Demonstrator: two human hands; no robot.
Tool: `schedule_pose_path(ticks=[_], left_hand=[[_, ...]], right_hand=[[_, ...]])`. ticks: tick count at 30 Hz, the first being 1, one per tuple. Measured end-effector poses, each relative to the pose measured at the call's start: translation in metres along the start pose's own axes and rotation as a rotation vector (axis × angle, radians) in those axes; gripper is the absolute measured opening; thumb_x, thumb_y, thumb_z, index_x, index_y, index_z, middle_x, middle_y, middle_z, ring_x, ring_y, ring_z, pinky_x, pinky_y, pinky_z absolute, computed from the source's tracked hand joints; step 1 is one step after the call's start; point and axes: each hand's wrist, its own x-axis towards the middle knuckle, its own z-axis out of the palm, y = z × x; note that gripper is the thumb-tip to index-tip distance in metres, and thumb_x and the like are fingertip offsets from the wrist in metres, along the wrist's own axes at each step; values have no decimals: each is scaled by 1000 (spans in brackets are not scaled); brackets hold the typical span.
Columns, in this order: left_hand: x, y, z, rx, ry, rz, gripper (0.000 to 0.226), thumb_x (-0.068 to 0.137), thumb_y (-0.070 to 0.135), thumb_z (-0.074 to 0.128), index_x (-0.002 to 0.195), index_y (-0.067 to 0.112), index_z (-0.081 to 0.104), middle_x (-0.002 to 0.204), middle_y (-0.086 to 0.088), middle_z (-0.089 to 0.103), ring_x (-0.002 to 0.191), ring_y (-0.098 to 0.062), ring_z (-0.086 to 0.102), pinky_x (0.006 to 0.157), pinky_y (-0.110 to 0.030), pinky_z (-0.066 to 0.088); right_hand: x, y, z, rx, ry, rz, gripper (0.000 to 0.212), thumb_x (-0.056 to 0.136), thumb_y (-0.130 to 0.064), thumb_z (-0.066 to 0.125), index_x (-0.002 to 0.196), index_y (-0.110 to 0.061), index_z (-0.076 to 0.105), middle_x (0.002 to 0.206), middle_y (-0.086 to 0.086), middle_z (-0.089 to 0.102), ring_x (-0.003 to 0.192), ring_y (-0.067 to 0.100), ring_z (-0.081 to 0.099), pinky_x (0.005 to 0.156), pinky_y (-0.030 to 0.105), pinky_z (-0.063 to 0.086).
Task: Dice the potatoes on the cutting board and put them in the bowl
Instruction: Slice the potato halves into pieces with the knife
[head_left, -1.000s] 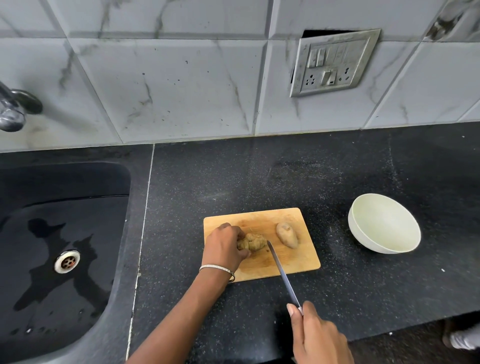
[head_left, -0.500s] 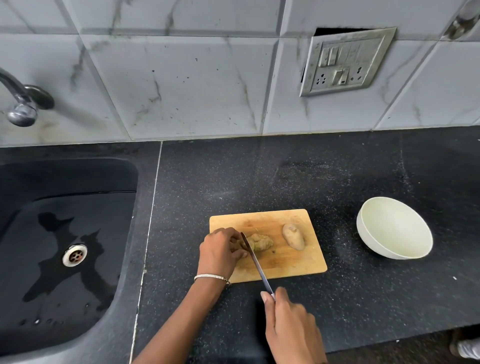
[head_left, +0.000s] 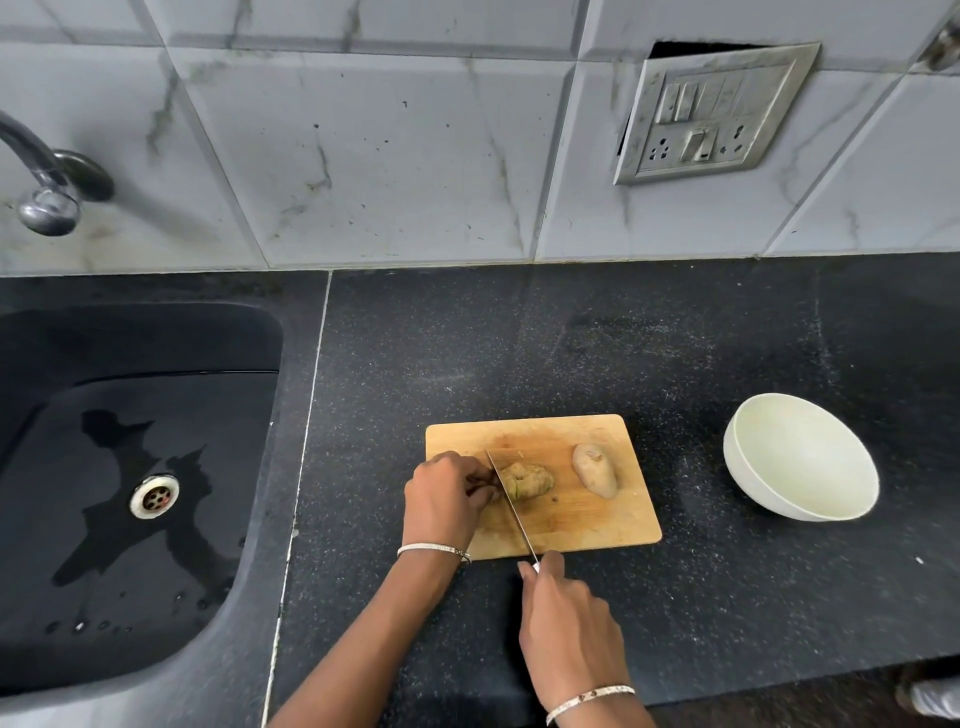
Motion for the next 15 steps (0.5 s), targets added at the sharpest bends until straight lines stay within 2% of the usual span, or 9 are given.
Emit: schedule_pose_path(ticks=[15], left_hand=[[3, 0, 3, -40, -6, -40, 12, 74, 20, 80, 85, 24, 77, 87, 8, 72, 81, -13, 66, 77, -31, 53]], right_hand=[[11, -6, -1, -13, -21, 22, 33, 105, -39, 22, 121, -18, 42, 109, 4, 67, 103, 27, 65, 73, 35, 51]])
